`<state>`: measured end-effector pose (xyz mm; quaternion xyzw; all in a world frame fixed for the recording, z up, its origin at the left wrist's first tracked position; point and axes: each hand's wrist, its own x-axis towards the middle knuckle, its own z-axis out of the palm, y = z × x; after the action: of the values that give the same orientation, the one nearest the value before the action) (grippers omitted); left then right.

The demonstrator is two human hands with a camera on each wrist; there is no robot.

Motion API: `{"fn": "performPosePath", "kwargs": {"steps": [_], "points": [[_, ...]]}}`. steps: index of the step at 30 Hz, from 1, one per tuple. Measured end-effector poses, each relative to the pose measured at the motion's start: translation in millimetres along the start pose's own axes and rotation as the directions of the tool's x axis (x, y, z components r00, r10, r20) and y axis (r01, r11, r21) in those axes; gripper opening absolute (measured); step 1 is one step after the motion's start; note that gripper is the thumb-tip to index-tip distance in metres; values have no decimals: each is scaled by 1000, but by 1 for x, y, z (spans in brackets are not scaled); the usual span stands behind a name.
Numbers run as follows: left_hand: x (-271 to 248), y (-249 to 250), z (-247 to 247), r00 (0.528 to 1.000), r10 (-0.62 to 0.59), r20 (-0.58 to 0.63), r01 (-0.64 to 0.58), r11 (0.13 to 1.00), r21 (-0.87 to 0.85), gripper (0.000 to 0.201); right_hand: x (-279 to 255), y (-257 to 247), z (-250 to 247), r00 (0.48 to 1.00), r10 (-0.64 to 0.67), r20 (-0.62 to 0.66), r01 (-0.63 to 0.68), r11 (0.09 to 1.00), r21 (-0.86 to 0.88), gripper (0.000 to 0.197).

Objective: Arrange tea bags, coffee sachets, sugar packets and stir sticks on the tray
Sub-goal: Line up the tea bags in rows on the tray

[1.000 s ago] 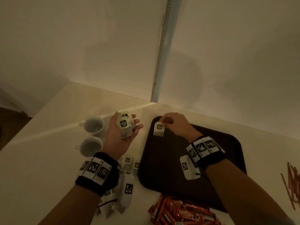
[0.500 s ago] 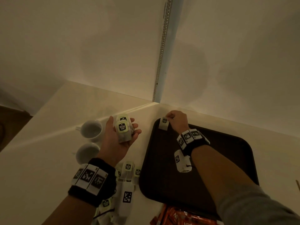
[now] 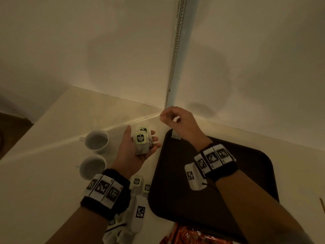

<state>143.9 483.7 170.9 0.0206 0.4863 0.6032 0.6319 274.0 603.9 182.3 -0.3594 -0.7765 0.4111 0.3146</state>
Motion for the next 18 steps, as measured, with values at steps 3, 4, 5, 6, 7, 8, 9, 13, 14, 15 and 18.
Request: {"fn": "performPosePath", "kwargs": {"steps": [3,4,5,6,7,8,9,13,14,15,18], "points": [[-4,-2,14,1000,12,21,-13,1000,13,64,-16,-34,2,955,-204,214,231,967,-108,25],[-6,-3,18,999,16,39,-17,1000,9,62,-19,-38,4,941,-207,267,264,943,-202,32],[-9,-3,22,998,15,69,-15,1000,1,62,-22,-40,5,934,-195,299,285,912,-295,36],[-11,-2,25,994,8,106,-7,1000,-9,64,-24,-41,4,933,-182,312,292,888,-355,38],[-14,-2,28,989,-3,145,6,1000,-17,67,-25,-42,2,935,-176,307,290,879,-378,37],[-17,-1,30,984,-15,176,19,1000,-22,69,-27,-43,-1,939,-177,296,285,883,-374,35],[-19,0,31,979,-25,202,30,999,-22,71,-28,-44,-4,942,-174,286,274,892,-359,33],[-26,0,35,962,-38,271,38,999,5,72,-32,-51,-15,947,-120,297,225,909,-352,40],[-27,0,37,958,-37,284,33,999,18,72,-32,-53,-16,946,-107,306,220,905,-364,43],[-28,0,38,955,-34,295,25,999,34,71,-31,-55,-18,945,-102,311,219,903,-370,43],[-30,0,40,938,-19,345,-6,997,72,68,-31,-60,-24,948,-100,302,198,928,-316,42]]}}
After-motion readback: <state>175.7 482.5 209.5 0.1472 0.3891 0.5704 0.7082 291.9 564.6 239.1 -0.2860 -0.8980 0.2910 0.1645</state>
